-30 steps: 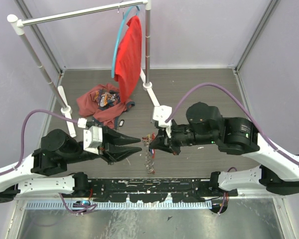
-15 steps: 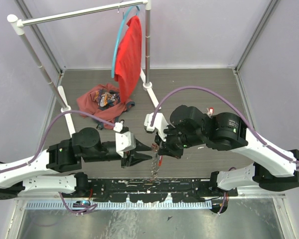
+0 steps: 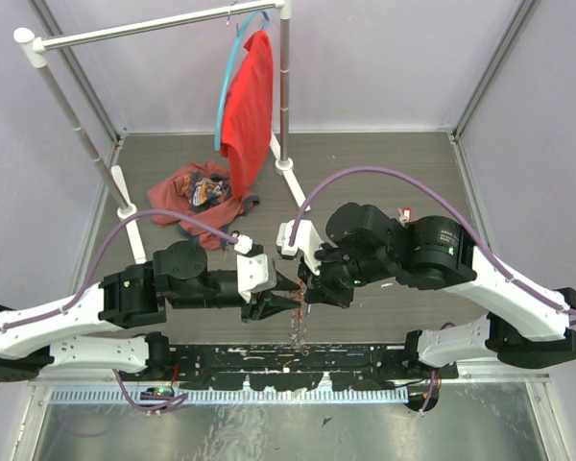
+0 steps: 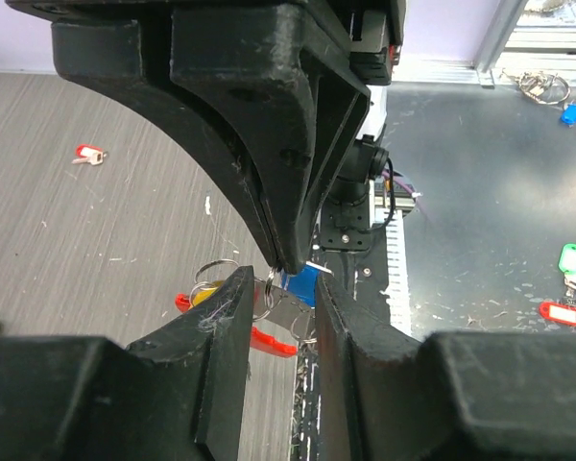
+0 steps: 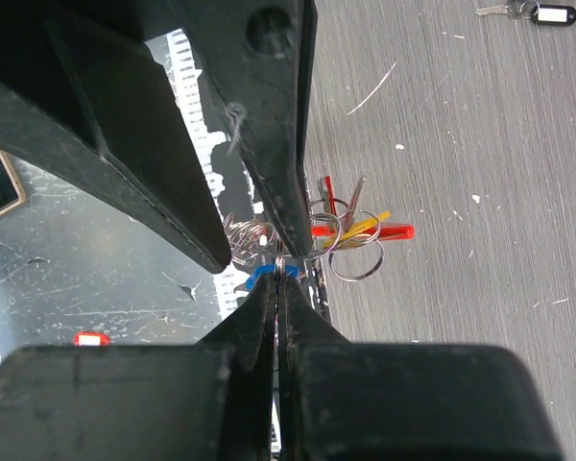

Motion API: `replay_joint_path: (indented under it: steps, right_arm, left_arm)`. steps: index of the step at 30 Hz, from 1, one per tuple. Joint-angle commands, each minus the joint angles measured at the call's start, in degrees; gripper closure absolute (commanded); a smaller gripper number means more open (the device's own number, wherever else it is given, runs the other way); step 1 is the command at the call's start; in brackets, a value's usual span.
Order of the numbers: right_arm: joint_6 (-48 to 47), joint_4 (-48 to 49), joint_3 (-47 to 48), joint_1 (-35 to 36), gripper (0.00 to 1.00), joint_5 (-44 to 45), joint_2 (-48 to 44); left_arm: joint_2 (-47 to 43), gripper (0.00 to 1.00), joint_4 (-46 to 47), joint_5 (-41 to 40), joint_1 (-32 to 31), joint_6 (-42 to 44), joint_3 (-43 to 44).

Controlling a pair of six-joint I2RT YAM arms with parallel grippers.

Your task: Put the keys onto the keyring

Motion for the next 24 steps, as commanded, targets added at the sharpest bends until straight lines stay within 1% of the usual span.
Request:
replay_joint_path:
  steps: [1,18,24]
  right_arm:
    - [-0.9,2.2,2.0,0.0,0.99,-2.2,-0.1]
    - [-1.7,4.4,2.1,0.0,0.99,-3.5,-0.8]
    - [-2.0,4.9,2.1,0.0,0.99,-3.4,-0.8]
  left_arm:
    - [0.5,0.61,-0.8,0.8,-0.2,0.8,2.3]
    - [1.1,0.63,-2.4,-0.5,-0.1,1.2,2.9]
    - [1.0,0.78,-2.6,-0.5,-0.1,1.4,3.1]
